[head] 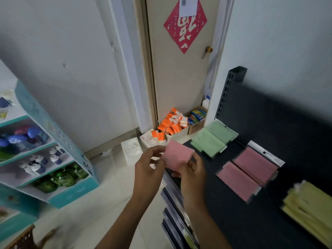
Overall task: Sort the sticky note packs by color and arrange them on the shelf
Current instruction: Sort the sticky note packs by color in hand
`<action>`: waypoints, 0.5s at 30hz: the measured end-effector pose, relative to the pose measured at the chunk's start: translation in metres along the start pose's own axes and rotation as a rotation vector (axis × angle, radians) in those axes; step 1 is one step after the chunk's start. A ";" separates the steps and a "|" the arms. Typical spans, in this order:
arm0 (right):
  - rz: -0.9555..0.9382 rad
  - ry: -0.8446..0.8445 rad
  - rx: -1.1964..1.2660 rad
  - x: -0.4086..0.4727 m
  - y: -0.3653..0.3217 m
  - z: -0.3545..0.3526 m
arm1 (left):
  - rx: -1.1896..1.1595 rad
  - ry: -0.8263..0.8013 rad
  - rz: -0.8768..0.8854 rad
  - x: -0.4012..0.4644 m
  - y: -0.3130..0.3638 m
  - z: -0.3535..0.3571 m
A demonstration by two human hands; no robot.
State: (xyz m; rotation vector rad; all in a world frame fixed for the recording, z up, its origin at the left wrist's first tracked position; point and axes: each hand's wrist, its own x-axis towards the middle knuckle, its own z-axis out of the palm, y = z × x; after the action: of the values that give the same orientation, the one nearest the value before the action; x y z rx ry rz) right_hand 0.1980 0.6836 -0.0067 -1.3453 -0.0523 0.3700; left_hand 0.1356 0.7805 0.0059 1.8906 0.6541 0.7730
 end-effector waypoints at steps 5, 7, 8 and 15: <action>-0.046 0.193 0.000 0.019 -0.004 -0.019 | -0.080 -0.150 0.052 0.022 0.001 0.034; -0.085 0.300 -0.014 0.026 -0.004 -0.031 | -0.118 -0.245 0.081 0.031 0.000 0.053; -0.101 0.358 -0.025 0.028 -0.005 -0.036 | -0.140 -0.303 0.093 0.036 0.000 0.061; -0.115 0.784 -0.094 0.029 0.005 -0.071 | -0.262 -0.750 0.164 0.048 0.000 0.099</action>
State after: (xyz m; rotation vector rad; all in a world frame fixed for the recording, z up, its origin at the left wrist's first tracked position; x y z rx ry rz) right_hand 0.2418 0.6266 -0.0330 -1.4932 0.5080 -0.2750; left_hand 0.2413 0.7589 -0.0170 1.8170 -0.0698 0.1861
